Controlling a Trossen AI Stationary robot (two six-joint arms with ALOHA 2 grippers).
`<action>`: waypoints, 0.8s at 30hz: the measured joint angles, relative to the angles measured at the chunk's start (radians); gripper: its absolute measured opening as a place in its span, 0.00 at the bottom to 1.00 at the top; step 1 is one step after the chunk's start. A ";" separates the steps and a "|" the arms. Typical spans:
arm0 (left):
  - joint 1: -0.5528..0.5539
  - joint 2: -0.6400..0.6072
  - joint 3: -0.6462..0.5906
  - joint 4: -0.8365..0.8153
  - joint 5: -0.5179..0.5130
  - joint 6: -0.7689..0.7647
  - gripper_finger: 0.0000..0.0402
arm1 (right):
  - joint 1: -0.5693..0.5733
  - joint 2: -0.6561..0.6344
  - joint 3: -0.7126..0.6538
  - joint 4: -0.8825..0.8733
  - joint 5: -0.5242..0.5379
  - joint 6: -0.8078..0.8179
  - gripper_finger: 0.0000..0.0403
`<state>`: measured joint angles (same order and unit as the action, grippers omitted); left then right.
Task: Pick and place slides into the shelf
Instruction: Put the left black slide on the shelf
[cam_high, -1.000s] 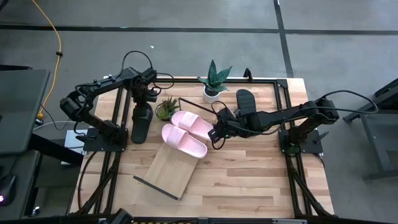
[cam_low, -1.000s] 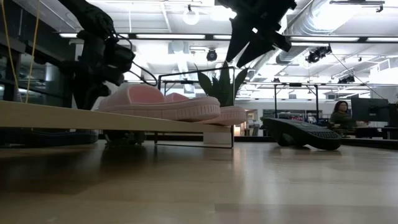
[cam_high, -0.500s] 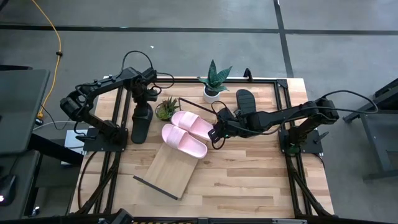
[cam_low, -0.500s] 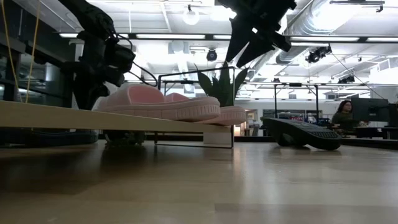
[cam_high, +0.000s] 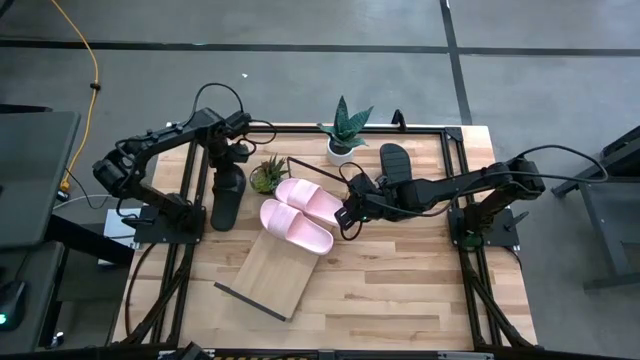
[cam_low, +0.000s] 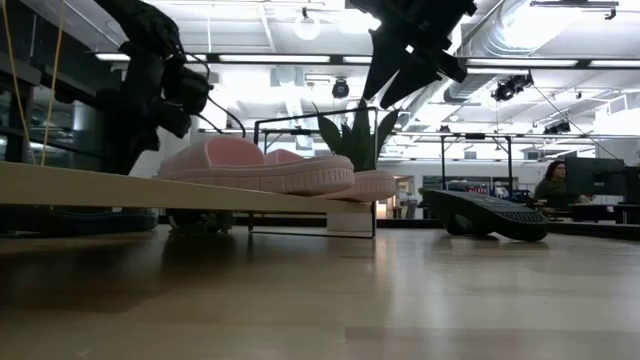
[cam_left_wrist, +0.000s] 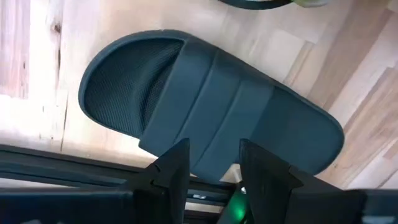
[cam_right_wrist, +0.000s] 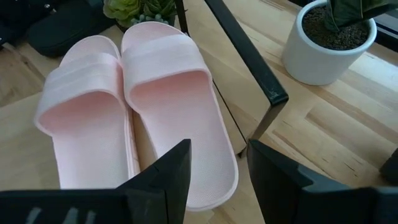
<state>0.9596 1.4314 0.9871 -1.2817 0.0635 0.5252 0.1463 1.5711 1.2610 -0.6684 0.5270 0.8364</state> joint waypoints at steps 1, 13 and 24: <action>-0.008 -0.012 0.000 -0.002 0.000 -0.005 0.31 | 0.000 0.000 0.000 0.000 0.000 0.000 0.36; -0.222 -0.235 0.000 0.040 -0.149 -0.147 0.31 | 0.000 0.000 0.000 0.000 0.023 -0.033 0.36; -0.438 -0.340 0.000 0.054 -0.399 -0.356 0.31 | 0.000 0.000 0.000 0.000 0.023 -0.078 0.36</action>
<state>0.5217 1.0913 0.9871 -1.2273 -0.3359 0.1687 0.1467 1.5711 1.2610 -0.6682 0.5502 0.7587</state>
